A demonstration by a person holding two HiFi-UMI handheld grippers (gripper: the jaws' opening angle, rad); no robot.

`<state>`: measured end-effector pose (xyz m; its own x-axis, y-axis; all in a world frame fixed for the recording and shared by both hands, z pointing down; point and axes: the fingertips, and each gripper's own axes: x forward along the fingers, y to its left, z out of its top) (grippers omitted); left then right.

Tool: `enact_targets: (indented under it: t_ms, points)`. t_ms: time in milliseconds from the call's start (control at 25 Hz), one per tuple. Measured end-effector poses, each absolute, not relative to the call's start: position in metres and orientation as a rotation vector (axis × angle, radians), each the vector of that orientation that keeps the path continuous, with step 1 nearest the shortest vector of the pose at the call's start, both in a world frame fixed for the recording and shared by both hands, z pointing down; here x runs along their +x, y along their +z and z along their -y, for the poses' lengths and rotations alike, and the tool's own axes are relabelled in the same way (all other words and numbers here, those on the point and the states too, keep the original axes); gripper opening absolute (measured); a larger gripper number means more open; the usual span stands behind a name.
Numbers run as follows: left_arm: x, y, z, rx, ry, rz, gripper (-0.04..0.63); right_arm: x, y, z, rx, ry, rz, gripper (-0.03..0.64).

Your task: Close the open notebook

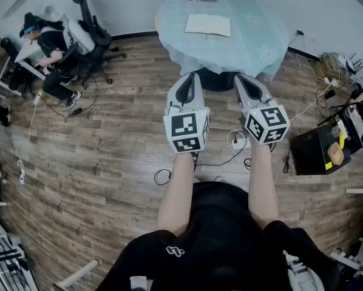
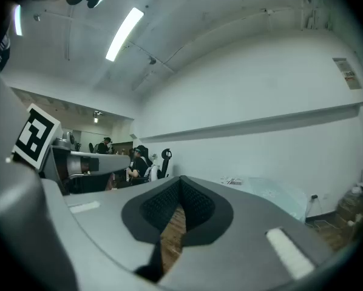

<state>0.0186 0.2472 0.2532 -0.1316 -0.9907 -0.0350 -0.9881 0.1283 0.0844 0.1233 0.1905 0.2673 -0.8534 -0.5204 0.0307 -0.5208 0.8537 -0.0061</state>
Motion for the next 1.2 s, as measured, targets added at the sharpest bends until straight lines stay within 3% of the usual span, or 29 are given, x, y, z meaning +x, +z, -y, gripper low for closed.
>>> enact_targets:
  t_ms: [360, 920, 1200]
  points:
    - [0.003, 0.256, -0.259, 2.023, -0.139, 2.346, 0.002, 0.108, 0.266, -0.198, 0.83, 0.033, 3.022, 0.011]
    - [-0.124, 0.279, -0.298, 1.897, -0.156, 2.413, 0.002, 0.007, 0.29, -0.224, 0.868, 0.096, 3.034, 0.011]
    - [-0.137, 0.285, -0.283, 1.944, -0.167, 2.348, 0.003, 0.031, 0.293, -0.194, 1.058, 0.116, 2.958, 0.011]
